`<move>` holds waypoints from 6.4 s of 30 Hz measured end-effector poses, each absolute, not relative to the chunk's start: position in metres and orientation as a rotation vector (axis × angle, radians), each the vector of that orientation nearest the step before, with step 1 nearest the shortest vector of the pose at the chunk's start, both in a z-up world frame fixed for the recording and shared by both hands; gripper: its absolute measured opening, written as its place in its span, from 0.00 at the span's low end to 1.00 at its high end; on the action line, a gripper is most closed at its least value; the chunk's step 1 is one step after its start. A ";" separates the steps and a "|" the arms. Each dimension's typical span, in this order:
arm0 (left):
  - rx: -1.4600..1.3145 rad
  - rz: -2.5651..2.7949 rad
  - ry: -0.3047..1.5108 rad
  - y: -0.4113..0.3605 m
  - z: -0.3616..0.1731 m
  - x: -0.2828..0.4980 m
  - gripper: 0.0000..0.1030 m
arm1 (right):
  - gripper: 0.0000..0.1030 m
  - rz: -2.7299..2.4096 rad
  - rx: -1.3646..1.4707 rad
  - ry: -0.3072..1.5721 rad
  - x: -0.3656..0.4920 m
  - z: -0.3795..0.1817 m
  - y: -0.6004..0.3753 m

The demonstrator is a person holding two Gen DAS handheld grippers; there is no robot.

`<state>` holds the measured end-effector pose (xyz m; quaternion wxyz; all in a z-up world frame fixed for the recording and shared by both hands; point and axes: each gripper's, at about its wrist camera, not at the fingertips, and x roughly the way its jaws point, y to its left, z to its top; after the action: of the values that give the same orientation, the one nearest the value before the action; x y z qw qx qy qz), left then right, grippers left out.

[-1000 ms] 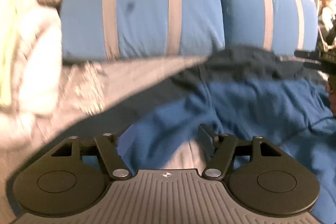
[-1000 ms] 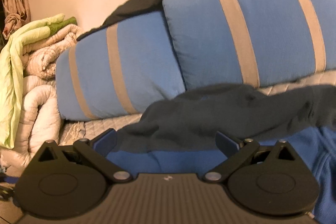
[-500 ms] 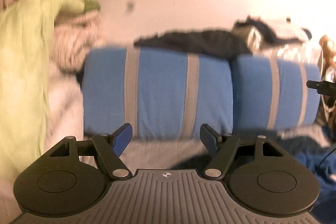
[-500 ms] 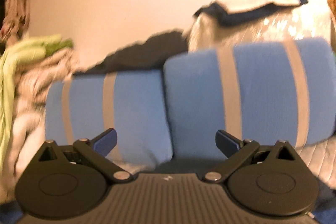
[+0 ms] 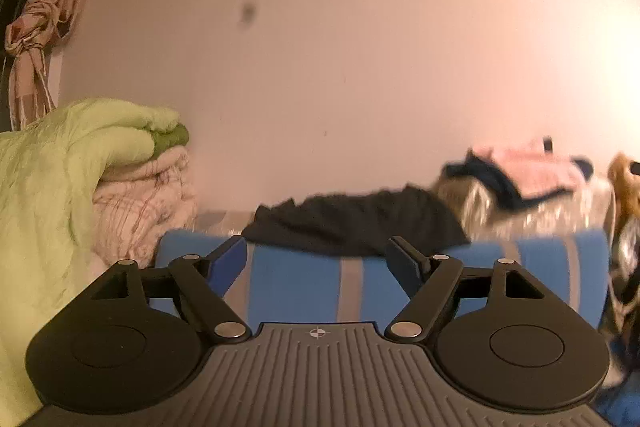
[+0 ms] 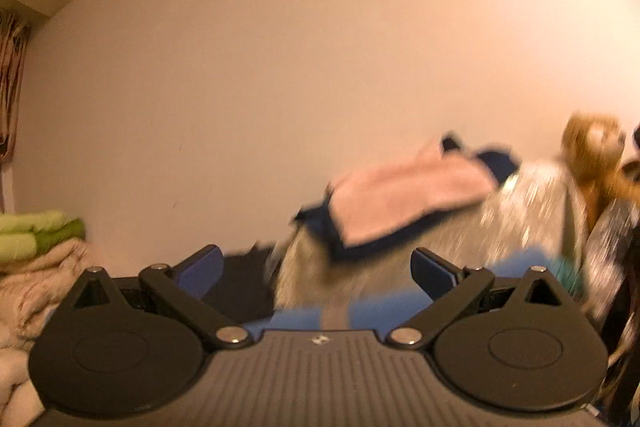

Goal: Fold clothes

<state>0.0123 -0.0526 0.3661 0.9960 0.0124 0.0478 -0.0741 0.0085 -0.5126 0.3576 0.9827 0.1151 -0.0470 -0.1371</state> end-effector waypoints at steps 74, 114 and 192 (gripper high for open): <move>0.034 -0.590 0.590 -0.236 0.073 0.250 0.15 | 0.19 0.199 0.217 0.594 0.250 0.037 -0.522; 0.390 -0.524 0.810 -0.131 0.016 0.224 0.57 | 1.00 -0.174 -0.056 0.627 0.092 0.056 -0.625; 0.335 -0.134 0.542 -0.160 0.174 0.122 0.70 | 1.00 -0.316 -0.449 0.635 0.078 0.108 -0.521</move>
<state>0.1218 -0.1595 0.1735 0.9475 0.1644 0.2661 -0.0661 0.0782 -0.5214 0.1077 0.9132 -0.2179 0.3082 -0.1535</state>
